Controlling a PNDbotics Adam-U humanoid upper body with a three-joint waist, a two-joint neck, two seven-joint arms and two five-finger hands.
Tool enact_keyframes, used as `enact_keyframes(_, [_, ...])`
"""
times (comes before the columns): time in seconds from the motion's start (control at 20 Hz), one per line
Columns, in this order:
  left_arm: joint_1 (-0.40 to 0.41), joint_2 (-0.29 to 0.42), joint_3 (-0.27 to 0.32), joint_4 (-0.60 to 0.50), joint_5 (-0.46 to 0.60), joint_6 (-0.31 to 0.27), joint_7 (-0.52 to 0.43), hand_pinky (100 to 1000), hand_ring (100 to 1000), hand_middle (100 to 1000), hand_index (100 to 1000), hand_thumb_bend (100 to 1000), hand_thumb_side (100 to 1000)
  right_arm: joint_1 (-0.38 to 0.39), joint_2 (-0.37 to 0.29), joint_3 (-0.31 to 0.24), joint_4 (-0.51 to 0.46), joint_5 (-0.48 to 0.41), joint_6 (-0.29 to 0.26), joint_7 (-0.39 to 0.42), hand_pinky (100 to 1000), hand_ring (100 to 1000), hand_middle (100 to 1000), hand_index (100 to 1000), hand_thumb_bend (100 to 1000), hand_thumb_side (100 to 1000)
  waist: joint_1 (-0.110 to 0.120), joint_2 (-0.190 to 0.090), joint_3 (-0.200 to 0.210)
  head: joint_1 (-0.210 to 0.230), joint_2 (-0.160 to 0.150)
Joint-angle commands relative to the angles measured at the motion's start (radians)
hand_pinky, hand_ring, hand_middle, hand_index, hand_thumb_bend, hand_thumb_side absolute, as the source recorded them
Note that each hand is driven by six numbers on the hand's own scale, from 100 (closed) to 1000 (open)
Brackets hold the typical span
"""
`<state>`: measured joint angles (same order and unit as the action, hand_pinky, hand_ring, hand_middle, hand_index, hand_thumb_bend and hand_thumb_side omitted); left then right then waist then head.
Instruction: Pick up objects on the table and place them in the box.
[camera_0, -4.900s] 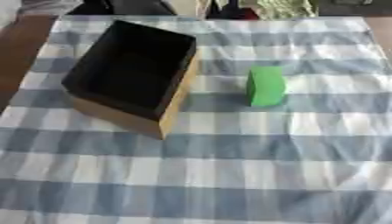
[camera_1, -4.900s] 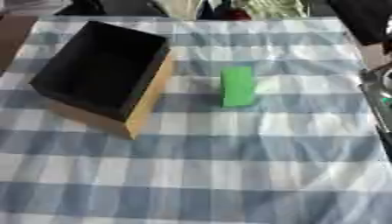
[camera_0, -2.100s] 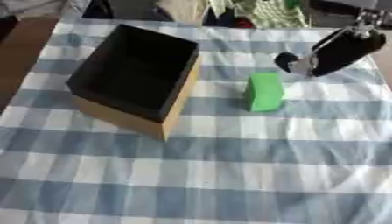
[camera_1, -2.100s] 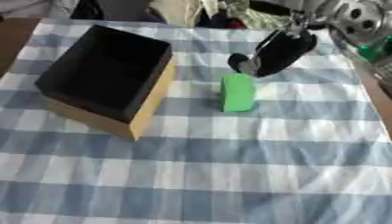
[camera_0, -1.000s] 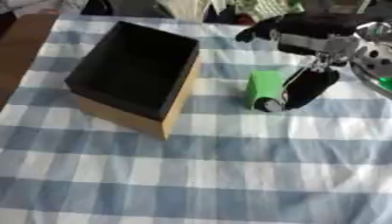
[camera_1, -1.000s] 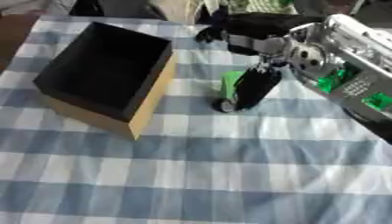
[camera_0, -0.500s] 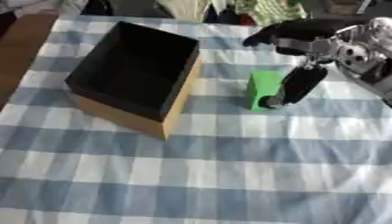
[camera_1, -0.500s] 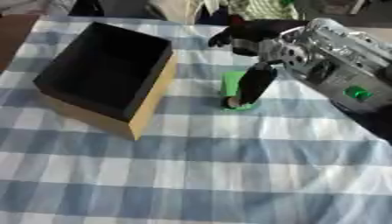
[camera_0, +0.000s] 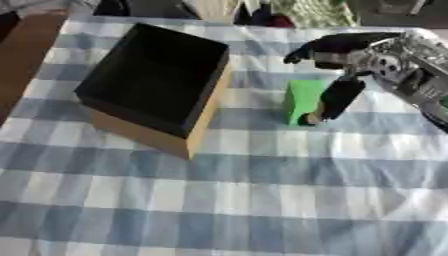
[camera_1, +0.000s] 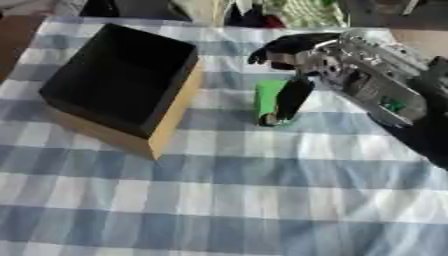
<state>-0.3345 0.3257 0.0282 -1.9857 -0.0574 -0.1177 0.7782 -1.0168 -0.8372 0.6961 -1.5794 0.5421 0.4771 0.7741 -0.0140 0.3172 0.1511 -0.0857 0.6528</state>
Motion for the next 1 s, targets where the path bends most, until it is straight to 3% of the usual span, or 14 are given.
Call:
enact_keyframes(0.05, [-0.008, 0.014, -0.001, -0.014, 0.001, -0.001, -0.005, 609, 724, 583, 720, 316, 380, -0.026, 0.006, -0.008, 0.046, 0.012, 0.123, 0.133, 1000, 1000, 931, 1000, 511, 272, 0.004, -0.016, 0.003, -0.004, -0.011])
enact_keyframes(0.65, [-0.003, 0.012, 0.0, -0.014, 0.002, -0.001, -0.002, 609, 725, 584, 720, 314, 385, -0.055, 0.054, -0.054, 0.208, 0.095, 0.073, 0.133, 1000, 1000, 937, 1000, 549, 246, 0.005, -0.009, 0.005, -0.004, -0.016])
enact_keyframes(1.0, [-0.002, 0.01, 0.0, -0.014, 0.003, -0.003, -0.003, 609, 725, 583, 720, 310, 386, -0.062, 0.075, -0.053, 0.283, 0.092, 0.026, 0.133, 1000, 1000, 911, 973, 548, 234, 0.004, -0.003, 0.007, -0.006, -0.015])
